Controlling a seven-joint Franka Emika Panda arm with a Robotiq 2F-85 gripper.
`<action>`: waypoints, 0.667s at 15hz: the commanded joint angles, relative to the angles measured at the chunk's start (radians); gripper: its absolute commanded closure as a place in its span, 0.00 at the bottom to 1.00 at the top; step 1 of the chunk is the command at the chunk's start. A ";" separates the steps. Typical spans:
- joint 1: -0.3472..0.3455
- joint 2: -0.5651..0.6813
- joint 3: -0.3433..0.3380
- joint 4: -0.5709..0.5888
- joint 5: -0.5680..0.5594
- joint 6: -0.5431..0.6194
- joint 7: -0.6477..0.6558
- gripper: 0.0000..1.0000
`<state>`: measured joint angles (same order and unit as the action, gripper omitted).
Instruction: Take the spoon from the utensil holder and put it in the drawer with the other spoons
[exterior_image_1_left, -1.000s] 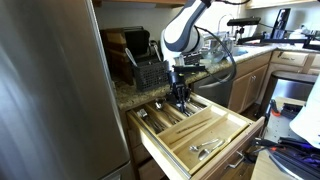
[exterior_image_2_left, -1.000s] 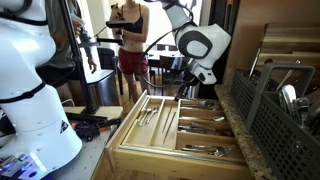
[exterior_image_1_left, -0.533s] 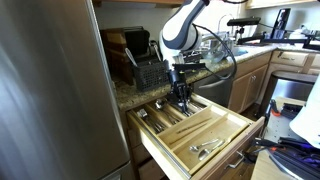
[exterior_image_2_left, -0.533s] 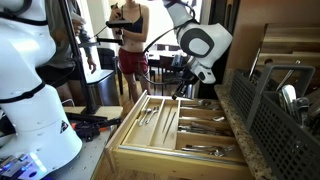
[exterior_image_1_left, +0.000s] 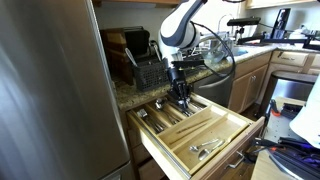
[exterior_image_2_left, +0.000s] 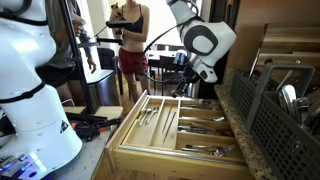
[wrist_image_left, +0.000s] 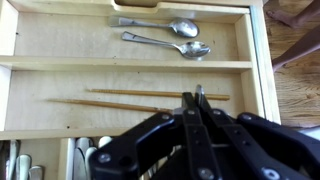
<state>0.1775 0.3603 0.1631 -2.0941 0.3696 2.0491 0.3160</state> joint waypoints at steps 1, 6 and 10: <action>-0.001 0.006 -0.006 0.017 0.003 -0.023 -0.007 0.96; -0.003 0.024 -0.005 0.031 0.009 -0.027 -0.012 0.96; -0.005 0.036 -0.007 0.043 0.007 -0.031 -0.013 0.96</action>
<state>0.1775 0.3909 0.1620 -2.0676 0.3691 2.0491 0.3160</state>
